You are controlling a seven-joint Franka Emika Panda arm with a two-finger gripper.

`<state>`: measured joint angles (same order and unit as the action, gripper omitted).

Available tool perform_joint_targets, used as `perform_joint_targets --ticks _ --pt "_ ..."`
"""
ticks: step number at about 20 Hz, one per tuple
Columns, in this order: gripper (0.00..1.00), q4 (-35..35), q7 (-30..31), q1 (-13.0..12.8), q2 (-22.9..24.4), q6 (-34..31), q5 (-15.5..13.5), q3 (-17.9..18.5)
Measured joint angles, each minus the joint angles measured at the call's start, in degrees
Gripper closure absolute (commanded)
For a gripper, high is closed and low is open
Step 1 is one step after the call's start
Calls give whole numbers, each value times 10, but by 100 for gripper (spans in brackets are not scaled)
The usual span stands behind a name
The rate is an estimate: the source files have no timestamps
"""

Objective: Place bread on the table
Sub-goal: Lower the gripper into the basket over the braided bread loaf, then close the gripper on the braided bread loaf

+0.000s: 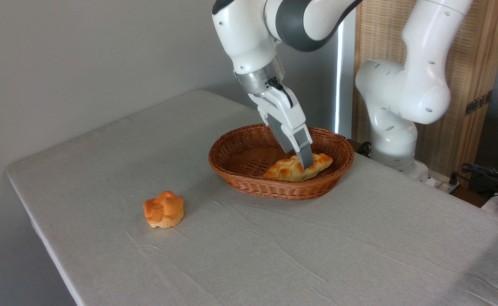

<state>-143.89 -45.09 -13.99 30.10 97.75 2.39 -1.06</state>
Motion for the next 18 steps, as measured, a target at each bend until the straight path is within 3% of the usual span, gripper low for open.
perform_joint_targets --ticks 4,10,16,18 --pt "0 -32 -1 -13 -3 49 -5 -1" --pt "2 -35 -1 -15 -4 58 -23 0" --pt "21 -50 -1 -15 -6 62 -23 -1" --pt "37 -53 -2 -15 -7 65 -23 -1"
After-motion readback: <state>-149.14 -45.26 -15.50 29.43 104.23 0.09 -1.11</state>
